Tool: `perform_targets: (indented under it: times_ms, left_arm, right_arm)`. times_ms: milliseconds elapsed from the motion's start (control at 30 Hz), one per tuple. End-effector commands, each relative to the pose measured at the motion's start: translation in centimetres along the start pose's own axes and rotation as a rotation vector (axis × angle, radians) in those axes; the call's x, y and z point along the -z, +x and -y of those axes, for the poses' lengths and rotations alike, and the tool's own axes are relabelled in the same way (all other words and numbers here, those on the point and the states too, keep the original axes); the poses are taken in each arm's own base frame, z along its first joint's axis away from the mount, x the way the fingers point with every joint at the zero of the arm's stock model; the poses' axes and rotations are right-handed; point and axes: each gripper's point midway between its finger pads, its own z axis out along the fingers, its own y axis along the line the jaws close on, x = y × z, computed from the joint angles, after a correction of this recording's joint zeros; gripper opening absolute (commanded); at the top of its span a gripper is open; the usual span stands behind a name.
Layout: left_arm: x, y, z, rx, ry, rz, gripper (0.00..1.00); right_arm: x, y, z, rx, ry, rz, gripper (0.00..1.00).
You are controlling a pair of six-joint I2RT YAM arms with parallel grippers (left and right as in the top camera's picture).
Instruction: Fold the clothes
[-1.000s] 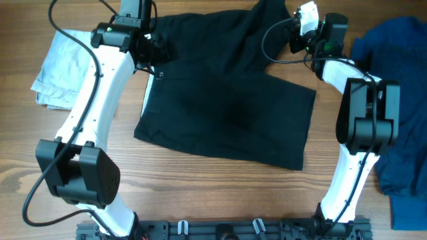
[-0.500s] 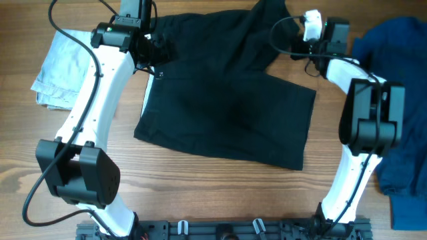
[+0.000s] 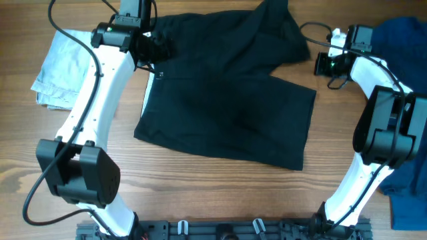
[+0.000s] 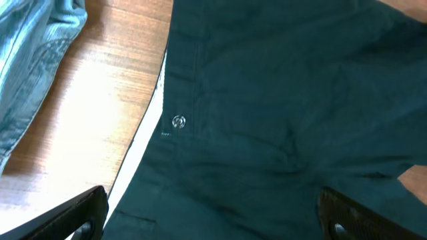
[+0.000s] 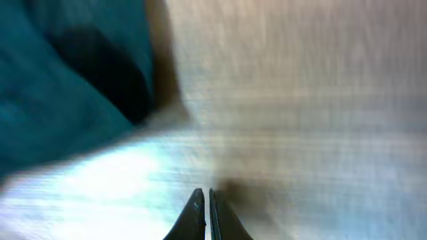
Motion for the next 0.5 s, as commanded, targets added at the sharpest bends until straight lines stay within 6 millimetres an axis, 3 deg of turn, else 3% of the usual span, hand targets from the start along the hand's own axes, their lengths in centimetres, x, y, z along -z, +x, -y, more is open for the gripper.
perform_targets:
  times_ms: [0, 100, 333, 467]
  left_arm:
    - [-2.4, 0.5, -0.5, 0.029, -0.032, -0.032, 1.00]
    - [-3.3, 0.5, -0.5, 0.029, -0.036, -0.039, 1.00]
    - [-3.8, -0.3, -0.1, 0.029, -0.020, -0.008, 1.00]
    - [-3.8, -0.7, 0.1, 0.030, -0.011, 0.009, 1.00]
  right_arm:
    - [1.1, 0.5, 2.2, -0.015, 0.145, -0.036, 0.04]
    - [1.4, -0.6, 1.4, -0.008, 0.103, 0.003, 0.04]
    - [5.4, -7.8, -6.0, 0.066, -0.274, 0.229, 0.04]
    - [5.9, -11.0, -9.0, 0.136, -0.294, 0.365, 0.04]
